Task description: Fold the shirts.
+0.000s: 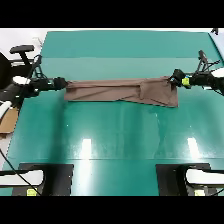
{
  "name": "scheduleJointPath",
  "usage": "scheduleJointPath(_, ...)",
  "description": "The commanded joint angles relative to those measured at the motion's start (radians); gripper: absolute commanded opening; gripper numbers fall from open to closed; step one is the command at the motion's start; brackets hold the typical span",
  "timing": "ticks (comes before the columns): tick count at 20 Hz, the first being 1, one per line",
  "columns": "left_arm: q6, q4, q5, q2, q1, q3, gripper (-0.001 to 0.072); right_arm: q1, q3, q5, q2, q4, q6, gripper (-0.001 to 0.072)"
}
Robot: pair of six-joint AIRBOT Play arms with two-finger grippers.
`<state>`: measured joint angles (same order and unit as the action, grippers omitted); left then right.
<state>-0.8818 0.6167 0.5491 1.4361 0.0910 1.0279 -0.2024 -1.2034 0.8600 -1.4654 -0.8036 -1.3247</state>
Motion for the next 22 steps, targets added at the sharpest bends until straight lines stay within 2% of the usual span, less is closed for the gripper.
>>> scheduleJointPath(1,0.087,-0.001,-0.305,0.056,-0.077,0.009,0.002,-0.003,-0.129,0.022,-0.151,0.001,0.037,0.0021)
scheduleJointPath(3,0.128,0.0,-0.36,0.077,-0.096,0.029,0.002,-0.003,-0.189,0.045,-0.208,0.0,0.043,0.0021)
scheduleJointPath(6,0.208,0.0,-0.349,0.127,-0.121,0.064,0.0021,-0.003,-0.23,0.061,-0.262,0.0,0.043,0.002)
scheduleJointPath(11,0.209,0.001,-0.347,0.145,-0.122,0.066,0.0023,-0.002,-0.231,0.064,-0.278,0.0,0.059,0.0021)
scheduleJointPath(12,0.21,0.001,-0.346,0.144,-0.122,0.066,0.0047,-0.002,-0.231,0.066,-0.278,0.001,0.059,0.0023)
scheduleJointPath(13,0.209,0.0,-0.346,0.143,-0.122,0.067,0.0345,-0.002,-0.231,0.071,-0.278,0.001,0.059,0.0094)
scheduleJointPath(14,0.205,0.001,-0.335,0.143,-0.119,0.074,0.0555,-0.003,-0.232,0.085,-0.273,0.001,0.061,0.0365)
scheduleJointPath(15,0.19,0.001,-0.291,0.14,-0.111,0.091,0.0523,-0.005,-0.232,0.096,-0.261,0.0,0.078,0.05)
scheduleJointPath(17,0.175,0.012,-0.127,0.131,-0.071,0.148,0.0526,-0.029,-0.232,0.118,-0.215,-0.002,0.115,0.0507)
scheduleJointPath(18,0.166,0.013,-0.053,0.127,-0.045,0.188,0.0561,-0.05,-0.232,0.121,-0.185,-0.003,0.125,0.0507)
scheduleJointPath(19,0.122,0.026,0.009,0.127,-0.022,0.233,0.056,-0.075,-0.232,0.124,-0.151,-0.003,0.13,0.0507)
scheduleJointPath(20,0.072,0.045,0.067,0.127,-0.007,0.273,0.0493,-0.103,-0.231,0.138,-0.123,-0.004,0.134,0.0507)
scheduleJointPath(21,0.039,0.056,0.148,0.127,-0.002,0.315,0.0303,-0.137,-0.231,0.175,-0.099,-0.005,0.134,0.0507)
scheduleJointPath(22,0.036,0.055,0.23,0.128,-0.01,0.346,0.0018,-0.169,-0.231,0.231,-0.087,-0.003,0.144,0.0507)
